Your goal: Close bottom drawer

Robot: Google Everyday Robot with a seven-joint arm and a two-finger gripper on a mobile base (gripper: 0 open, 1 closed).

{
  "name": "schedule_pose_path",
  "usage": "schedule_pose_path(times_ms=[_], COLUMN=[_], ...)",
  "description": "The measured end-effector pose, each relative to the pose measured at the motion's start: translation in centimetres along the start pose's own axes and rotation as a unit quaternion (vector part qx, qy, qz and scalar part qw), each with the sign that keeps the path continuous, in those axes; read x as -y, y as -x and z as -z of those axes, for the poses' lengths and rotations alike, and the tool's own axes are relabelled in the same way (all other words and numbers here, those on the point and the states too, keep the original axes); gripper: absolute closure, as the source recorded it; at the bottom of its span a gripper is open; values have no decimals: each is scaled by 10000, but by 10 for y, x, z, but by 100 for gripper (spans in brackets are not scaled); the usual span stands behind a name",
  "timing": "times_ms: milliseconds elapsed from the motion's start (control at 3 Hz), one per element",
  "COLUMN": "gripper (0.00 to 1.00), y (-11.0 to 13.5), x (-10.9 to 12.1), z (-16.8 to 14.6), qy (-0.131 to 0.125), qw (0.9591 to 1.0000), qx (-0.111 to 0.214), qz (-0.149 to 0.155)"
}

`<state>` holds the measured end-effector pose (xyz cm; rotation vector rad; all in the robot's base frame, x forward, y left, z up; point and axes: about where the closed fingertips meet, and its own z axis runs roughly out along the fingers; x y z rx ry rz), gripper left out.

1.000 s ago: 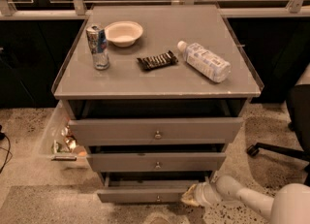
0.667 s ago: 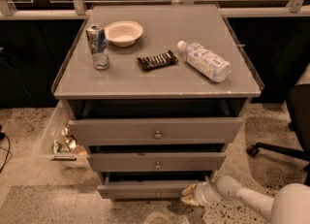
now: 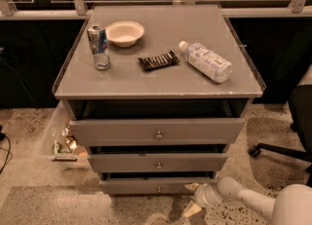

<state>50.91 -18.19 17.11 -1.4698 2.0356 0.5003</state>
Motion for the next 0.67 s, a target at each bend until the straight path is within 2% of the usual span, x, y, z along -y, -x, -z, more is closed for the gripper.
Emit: schedule_pose_path(times_ms=[333,667], gripper=[0,0], y=[0,0], x=[0,0], z=[0,0], qy=[0,0], qw=[10000,10000], qx=[0,0], qz=[0,0])
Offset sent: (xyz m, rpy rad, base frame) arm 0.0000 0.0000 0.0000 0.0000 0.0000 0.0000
